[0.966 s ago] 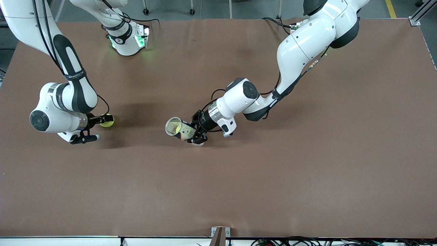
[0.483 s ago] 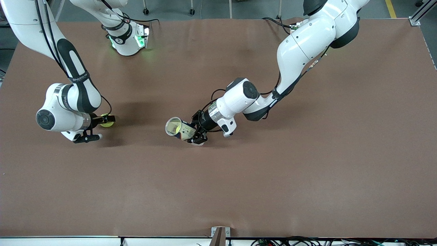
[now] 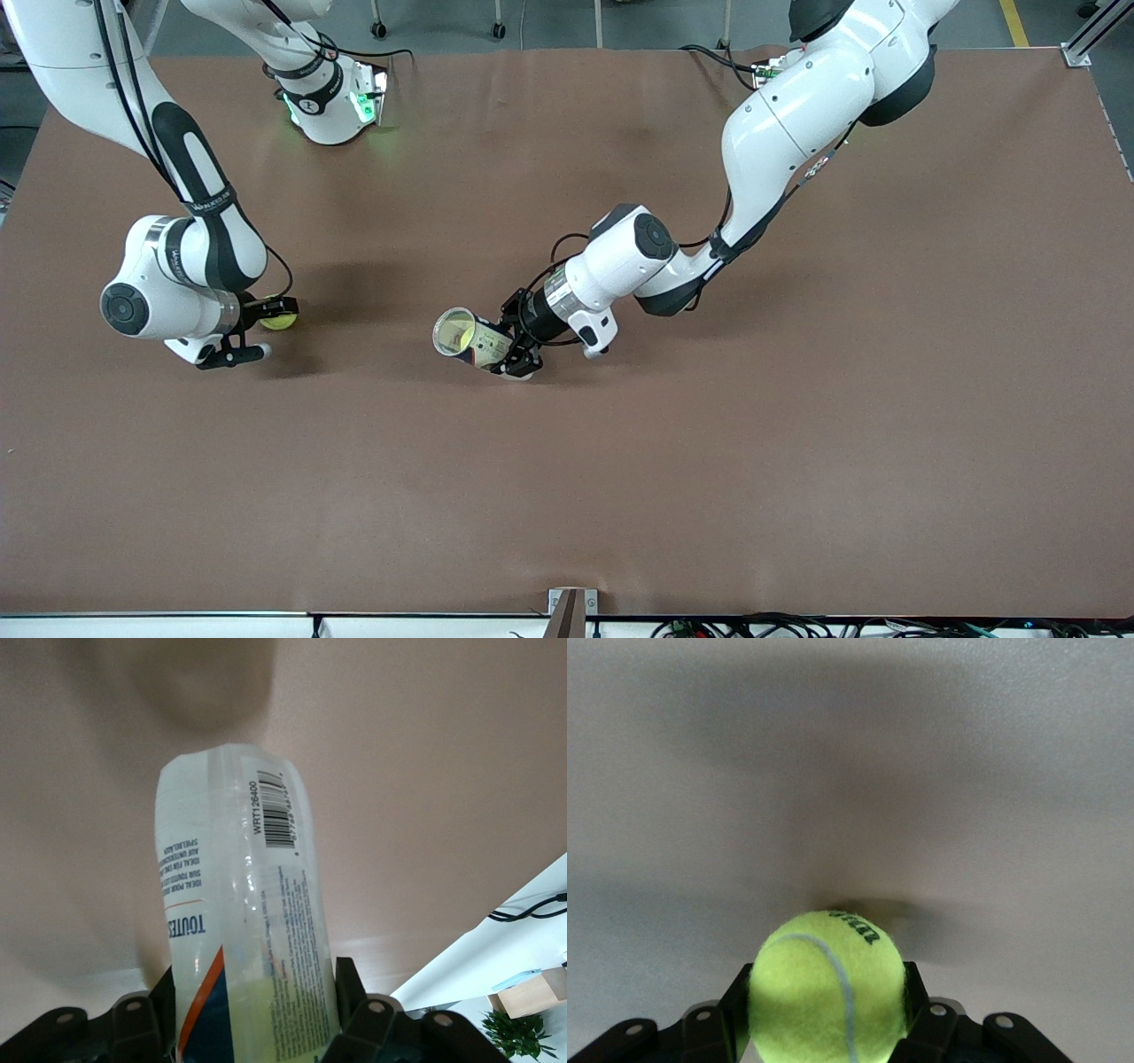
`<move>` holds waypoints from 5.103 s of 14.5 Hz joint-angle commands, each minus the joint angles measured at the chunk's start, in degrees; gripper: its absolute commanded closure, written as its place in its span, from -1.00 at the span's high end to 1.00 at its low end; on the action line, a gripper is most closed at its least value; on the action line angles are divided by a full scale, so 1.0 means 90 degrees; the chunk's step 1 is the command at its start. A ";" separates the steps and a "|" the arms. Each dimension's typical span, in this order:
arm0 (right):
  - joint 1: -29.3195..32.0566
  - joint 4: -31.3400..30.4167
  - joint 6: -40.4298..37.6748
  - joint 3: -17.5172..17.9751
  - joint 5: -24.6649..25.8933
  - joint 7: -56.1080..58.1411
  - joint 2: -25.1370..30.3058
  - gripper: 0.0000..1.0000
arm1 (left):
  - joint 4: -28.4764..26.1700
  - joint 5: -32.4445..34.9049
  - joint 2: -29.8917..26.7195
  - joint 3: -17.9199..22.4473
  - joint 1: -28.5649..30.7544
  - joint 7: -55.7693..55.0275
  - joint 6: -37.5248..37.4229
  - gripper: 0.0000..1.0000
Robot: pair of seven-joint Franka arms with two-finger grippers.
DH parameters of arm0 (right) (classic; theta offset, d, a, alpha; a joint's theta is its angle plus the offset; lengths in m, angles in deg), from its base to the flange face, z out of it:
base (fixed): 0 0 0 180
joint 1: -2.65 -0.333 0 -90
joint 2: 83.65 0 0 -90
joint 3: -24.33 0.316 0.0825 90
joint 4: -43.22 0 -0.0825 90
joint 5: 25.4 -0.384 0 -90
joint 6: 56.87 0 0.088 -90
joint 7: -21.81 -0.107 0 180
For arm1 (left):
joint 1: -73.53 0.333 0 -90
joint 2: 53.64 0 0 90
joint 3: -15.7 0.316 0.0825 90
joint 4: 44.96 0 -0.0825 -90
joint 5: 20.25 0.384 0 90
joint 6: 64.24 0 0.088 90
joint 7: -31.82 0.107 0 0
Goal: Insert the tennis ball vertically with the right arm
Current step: 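Carry the second ball to the can opening and push it in, then open the right gripper and withdraw it while the left gripper lowers the can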
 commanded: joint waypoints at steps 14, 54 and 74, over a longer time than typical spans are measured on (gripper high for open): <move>-0.1551 0.3650 -0.4069 0.0113 -0.0748 -0.2631 0.0418 -0.16 | -0.0061 -0.0141 -0.0076 -0.0094 -0.0050 -0.0094 0.0007 0.39; -0.2870 0.4207 -0.2575 0.0084 -0.2137 -0.5222 -0.0070 1.00 | 0.0027 -0.0170 -0.0017 -0.0055 -0.0177 -0.0221 0.0017 0.55; -0.1505 0.4198 -0.4048 0.0045 -0.0518 -0.3234 0.0778 1.00 | 0.0017 -0.0161 0.0031 -0.0035 -0.0168 -0.0504 0.0251 0.13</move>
